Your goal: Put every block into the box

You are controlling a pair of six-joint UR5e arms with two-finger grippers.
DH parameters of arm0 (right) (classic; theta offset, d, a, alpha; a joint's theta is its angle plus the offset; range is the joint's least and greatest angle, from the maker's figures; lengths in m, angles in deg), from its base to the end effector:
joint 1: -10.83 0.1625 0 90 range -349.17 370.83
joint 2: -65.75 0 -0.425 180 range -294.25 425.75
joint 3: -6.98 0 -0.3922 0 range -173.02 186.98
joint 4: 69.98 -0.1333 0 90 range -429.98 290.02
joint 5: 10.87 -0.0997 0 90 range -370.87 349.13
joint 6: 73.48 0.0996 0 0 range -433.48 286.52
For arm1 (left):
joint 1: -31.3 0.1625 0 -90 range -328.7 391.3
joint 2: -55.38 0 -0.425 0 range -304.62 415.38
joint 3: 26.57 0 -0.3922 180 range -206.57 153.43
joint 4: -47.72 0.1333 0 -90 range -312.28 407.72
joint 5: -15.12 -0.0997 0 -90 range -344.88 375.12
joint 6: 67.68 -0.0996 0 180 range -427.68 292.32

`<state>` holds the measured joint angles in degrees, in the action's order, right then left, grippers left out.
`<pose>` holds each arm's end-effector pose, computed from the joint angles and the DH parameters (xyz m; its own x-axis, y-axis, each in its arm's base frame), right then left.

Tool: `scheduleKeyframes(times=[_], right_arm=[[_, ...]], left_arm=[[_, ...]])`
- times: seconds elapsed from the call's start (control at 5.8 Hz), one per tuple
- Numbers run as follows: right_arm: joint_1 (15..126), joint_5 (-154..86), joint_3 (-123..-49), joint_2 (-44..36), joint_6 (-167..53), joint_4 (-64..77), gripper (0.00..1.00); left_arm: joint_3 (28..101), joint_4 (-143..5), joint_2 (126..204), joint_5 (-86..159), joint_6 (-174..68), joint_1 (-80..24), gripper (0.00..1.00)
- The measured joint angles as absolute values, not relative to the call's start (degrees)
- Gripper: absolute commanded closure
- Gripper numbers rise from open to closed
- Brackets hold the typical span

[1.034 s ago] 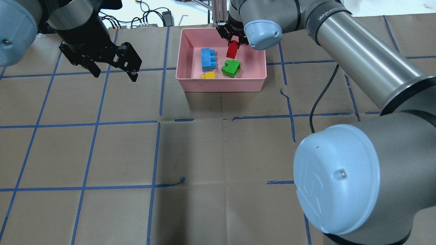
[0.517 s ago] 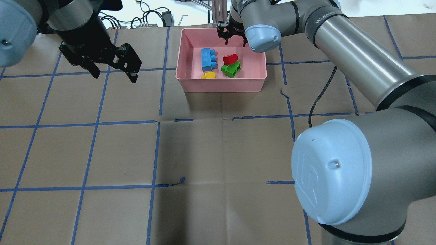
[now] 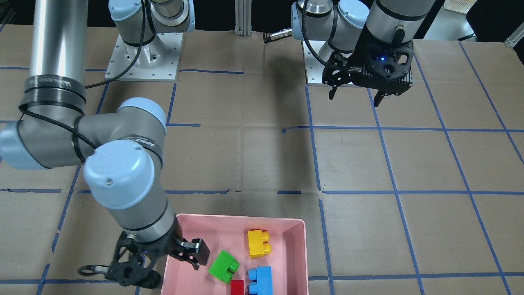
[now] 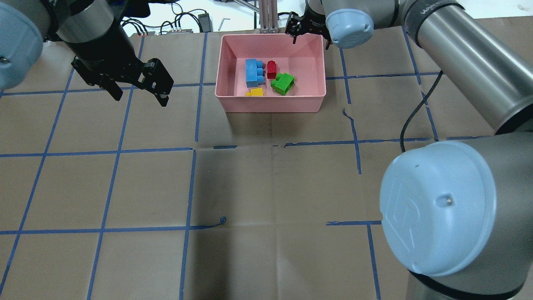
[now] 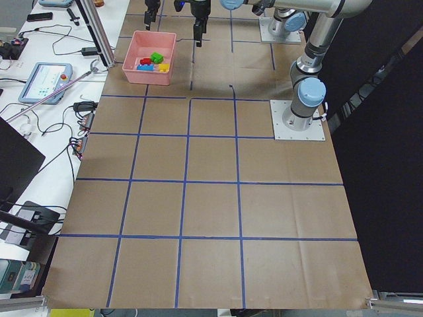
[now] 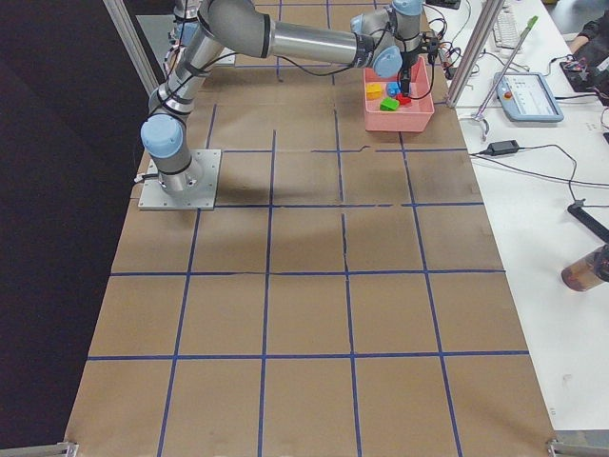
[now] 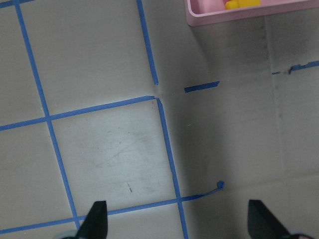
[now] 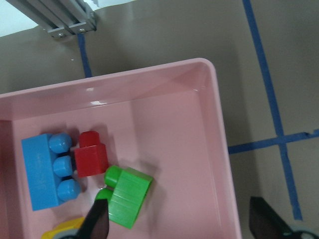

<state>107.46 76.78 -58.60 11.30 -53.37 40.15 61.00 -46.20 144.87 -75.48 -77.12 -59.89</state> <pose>0.2226 -0.7251 0.3499 -0.9705 0.2230 -0.0918 0.2339 0.9631 -0.1330 -0.1423 -0.4830 0.5063 -0.9828 0.1846 -0.0075 0.1845 0.9827 0.0186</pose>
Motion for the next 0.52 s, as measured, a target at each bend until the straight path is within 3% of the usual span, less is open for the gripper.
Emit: scheduleKeyframes(times=[0.17, 0.52], right_arm=[[105.23, 76.79, -58.65, 7.1, -54.41, 27.44, 0.01], [103.28, 77.56, -58.85, 0.64, -63.68, 17.89, 0.01]], left_arm=[[62.84, -45.98, 143.51, -75.4, -76.82, -59.68, 0.01], [63.45, -46.01, 142.57, -75.23, -75.12, -59.45, 0.01]])
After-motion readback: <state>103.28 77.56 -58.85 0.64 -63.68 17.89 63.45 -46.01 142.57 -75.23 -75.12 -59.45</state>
